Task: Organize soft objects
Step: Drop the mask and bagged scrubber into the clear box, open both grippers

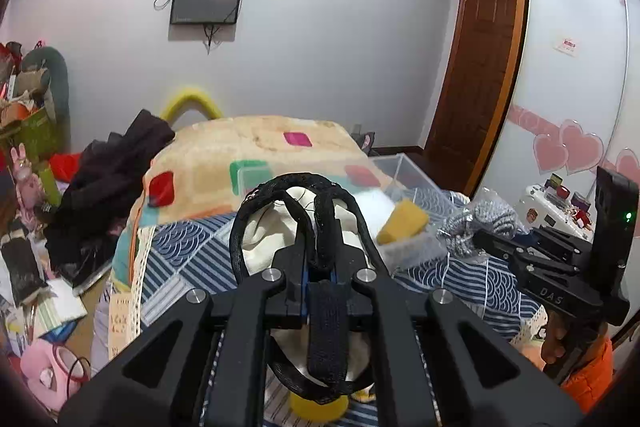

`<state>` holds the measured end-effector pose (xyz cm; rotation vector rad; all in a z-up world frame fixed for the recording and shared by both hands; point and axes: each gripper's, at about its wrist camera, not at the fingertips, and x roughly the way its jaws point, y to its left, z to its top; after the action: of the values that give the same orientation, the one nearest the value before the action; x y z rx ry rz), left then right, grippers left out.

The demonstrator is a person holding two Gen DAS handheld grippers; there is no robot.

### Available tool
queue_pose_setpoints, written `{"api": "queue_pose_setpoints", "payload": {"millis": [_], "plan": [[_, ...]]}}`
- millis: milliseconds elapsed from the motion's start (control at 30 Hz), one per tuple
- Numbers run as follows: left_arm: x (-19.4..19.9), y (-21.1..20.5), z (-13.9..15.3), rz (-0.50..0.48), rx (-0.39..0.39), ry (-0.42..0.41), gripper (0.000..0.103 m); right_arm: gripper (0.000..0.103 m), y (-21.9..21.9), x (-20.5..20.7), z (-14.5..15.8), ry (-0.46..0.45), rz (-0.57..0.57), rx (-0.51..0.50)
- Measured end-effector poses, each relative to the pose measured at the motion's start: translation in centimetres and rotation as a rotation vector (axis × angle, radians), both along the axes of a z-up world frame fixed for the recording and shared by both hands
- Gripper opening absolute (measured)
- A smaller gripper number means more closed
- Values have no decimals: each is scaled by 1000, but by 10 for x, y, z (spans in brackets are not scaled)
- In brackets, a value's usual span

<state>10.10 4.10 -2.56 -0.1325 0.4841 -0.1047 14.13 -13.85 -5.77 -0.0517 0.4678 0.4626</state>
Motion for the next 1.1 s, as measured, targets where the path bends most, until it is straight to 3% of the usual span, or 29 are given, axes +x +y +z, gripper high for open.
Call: {"api": "queue_pose_setpoints", "payload": {"millis": [267, 667, 1100], "plan": [[24, -6, 6, 0, 20, -22, 6, 33, 12, 17, 14, -39, 10, 18], [75, 5, 5, -5, -21, -4, 6, 33, 39, 46, 13, -35, 45, 13], [130, 12, -49, -35, -62, 133, 6, 33, 73, 84, -24, 58, 48, -73]]}}
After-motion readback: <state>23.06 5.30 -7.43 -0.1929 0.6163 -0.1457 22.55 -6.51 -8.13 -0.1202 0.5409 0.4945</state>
